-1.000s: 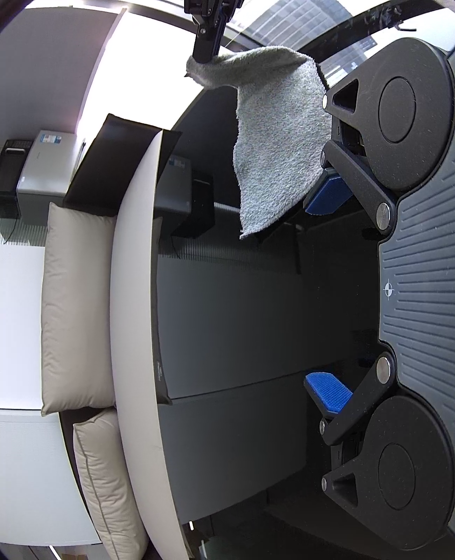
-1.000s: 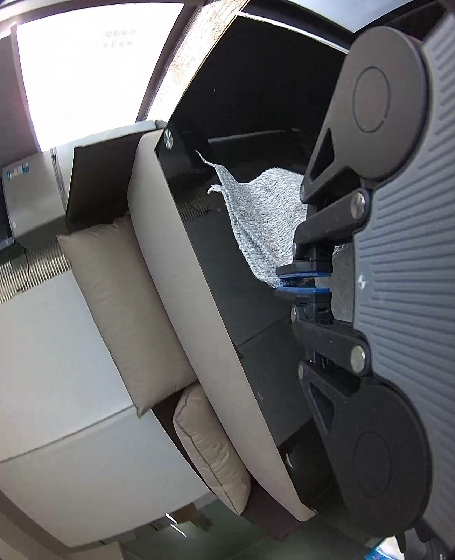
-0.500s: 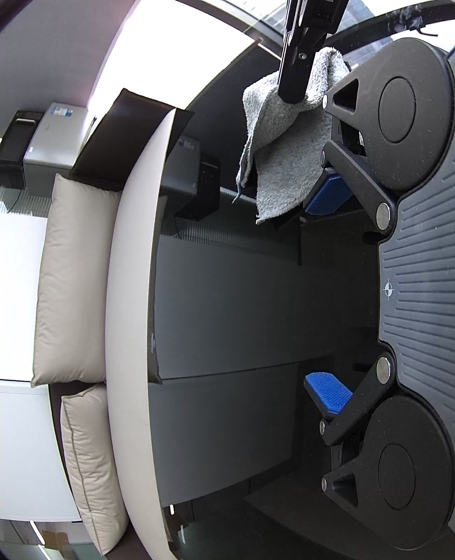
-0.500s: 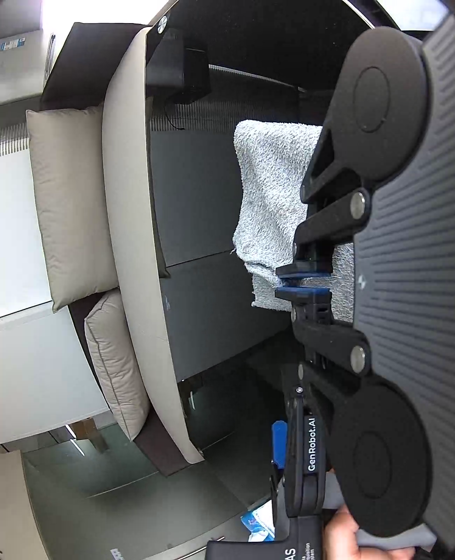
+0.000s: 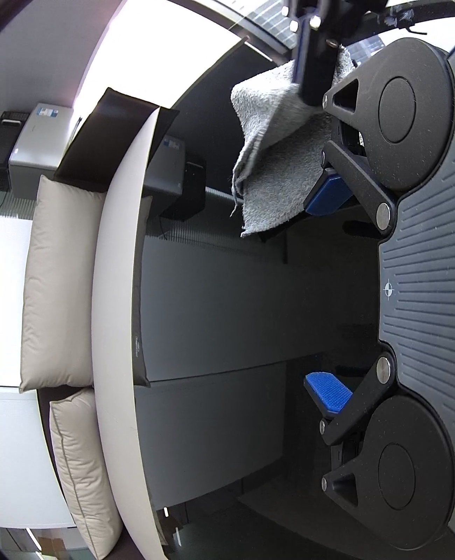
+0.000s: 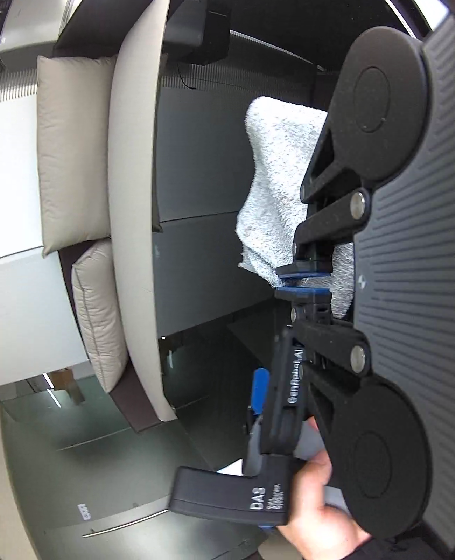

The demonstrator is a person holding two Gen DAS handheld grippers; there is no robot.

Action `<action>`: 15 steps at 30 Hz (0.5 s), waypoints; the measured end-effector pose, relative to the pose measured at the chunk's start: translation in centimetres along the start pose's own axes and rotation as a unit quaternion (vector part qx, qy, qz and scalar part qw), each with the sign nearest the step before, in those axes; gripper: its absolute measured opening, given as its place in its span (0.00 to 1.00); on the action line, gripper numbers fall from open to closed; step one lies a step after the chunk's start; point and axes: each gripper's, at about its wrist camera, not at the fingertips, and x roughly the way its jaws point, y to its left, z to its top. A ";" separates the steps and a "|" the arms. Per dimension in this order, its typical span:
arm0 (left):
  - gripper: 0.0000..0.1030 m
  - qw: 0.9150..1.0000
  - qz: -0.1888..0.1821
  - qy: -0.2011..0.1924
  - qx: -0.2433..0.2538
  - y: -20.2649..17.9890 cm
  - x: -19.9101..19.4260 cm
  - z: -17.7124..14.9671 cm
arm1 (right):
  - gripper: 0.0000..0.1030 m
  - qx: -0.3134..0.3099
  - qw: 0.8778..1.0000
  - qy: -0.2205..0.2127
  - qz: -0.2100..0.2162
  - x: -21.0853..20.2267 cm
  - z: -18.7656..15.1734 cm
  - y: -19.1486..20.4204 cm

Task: Fold towel
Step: 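Lift the towel end with the right gripper and fold it over the towel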

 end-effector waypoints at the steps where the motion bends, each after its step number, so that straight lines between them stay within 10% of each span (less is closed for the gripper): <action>1: 0.93 1.000 0.000 0.000 -0.005 0.2 0.0 0.0 | 0.05 -0.002 1.000 0.009 0.006 0.2 -0.3 0.1; 15: 0.92 0.996 -0.094 -0.008 -0.003 -0.7 0.5 1.3 | 0.05 -0.025 0.999 0.026 0.008 0.7 -2.1 0.8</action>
